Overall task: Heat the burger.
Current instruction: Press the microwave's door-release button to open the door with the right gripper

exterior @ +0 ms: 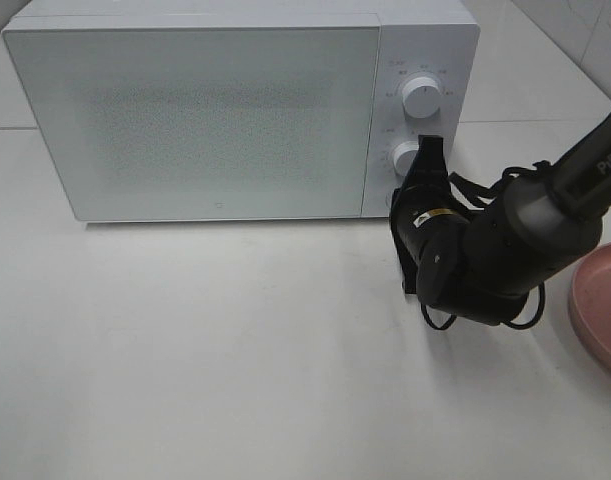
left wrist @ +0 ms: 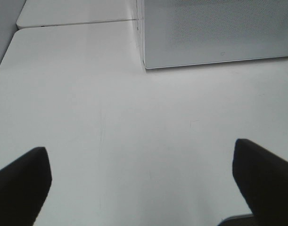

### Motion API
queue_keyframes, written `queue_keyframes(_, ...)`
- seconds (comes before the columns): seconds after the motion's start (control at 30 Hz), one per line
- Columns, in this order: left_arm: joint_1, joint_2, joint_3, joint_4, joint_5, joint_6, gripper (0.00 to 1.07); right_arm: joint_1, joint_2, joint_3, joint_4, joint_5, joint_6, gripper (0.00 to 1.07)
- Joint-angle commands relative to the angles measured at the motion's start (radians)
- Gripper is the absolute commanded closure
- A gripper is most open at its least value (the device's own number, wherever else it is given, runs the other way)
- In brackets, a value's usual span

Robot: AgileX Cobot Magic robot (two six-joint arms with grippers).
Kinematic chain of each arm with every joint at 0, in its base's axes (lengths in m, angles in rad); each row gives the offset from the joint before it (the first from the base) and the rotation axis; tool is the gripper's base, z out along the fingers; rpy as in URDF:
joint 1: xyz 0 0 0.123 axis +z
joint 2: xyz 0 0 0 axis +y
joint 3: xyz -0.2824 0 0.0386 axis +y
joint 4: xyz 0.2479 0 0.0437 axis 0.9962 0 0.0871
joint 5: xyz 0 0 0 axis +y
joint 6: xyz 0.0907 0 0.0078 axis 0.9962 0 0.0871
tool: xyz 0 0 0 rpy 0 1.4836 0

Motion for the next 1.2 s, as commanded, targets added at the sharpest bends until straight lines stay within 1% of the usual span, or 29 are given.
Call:
queue_keyframes(0.03, -0.006, -0.011, 0.003, -0.003, -0.009, -0.009, 0.09, -0.006, 0.021, -0.022, -0.015, 0.018, 0.005, 1.07)
queue_keyframes(0.23, -0.006, -0.011, 0.003, -0.003, -0.009, -0.009, 0.09, -0.017, 0.043, -0.042, -0.019, 0.01, 0.005, 1.07)
queue_keyframes(0.3, -0.006, -0.011, 0.003, -0.003, -0.009, -0.009, 0.09, -0.028, 0.043, -0.049, -0.026, -0.038, 0.001, 1.07)
queue_keyframes(0.6, -0.006, -0.011, 0.003, -0.003, -0.009, -0.009, 0.09, -0.04, 0.044, -0.077, -0.036, -0.071, -0.011, 1.07)
queue_keyframes(0.67, -0.006, -0.011, 0.003, -0.003, -0.009, -0.009, 0.09, -0.061, 0.045, -0.096, -0.044, -0.093, -0.011, 1.07)
queue_keyframes(0.8, -0.006, -0.011, 0.003, -0.003, -0.009, -0.009, 0.09, -0.064, 0.045, -0.116, -0.043, -0.101, -0.014, 1.07)
queue_keyframes(0.93, -0.006, -0.011, 0.003, -0.003, -0.009, -0.009, 0.09, -0.075, 0.068, -0.149, -0.045, -0.185, -0.03, 1.07)
queue_keyframes(1.2, -0.006, -0.011, 0.003, -0.003, -0.009, -0.009, 0.09, -0.086, 0.08, -0.203, -0.064, -0.196, -0.03, 1.07)
